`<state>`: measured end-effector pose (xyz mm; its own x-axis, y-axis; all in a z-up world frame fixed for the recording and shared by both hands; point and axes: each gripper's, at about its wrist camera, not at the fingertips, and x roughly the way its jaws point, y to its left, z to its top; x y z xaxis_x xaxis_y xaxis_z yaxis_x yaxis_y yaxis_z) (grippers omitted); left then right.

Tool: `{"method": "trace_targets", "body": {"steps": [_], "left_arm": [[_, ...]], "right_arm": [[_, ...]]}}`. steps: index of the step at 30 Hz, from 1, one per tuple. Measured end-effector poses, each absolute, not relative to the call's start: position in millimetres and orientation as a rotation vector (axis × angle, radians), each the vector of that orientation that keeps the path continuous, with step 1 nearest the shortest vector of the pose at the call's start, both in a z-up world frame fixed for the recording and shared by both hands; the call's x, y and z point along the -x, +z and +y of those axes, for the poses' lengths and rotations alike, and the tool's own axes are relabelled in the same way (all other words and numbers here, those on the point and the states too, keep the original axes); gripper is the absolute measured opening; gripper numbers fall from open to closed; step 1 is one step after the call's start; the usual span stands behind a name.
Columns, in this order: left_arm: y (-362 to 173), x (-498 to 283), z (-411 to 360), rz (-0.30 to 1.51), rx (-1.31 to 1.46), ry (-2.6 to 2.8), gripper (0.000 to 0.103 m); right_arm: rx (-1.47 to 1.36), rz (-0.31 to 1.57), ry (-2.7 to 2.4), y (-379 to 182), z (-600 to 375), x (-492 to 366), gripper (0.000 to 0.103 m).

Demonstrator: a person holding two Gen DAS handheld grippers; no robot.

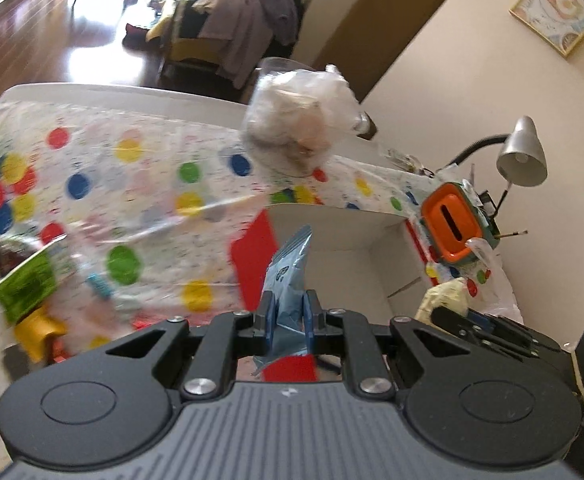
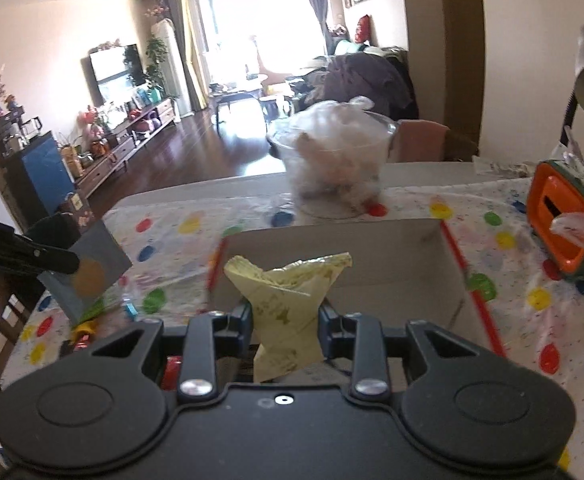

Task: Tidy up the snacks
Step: 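Carry both packets into the red box and open both tools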

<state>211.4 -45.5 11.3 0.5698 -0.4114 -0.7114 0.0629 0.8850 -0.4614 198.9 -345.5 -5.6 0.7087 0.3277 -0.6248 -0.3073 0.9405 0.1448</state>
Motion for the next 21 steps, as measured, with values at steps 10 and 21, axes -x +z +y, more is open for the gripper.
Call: {"method": "trace_targets", "body": {"steps": [10, 21], "left_arm": [[-9.7, -260.8, -130.7, 0.986, 0.296, -0.292, 0.014], [-49.0, -311.0, -189.1, 1.067, 0.167, -0.249, 0.014]], "right_arm": [[-0.003, 0.803, 0.330, -34.3, -389.9, -245.9, 0.030], [0.094, 0.918, 0.349, -69.9, -394.3, -285.3, 0.030]]}}
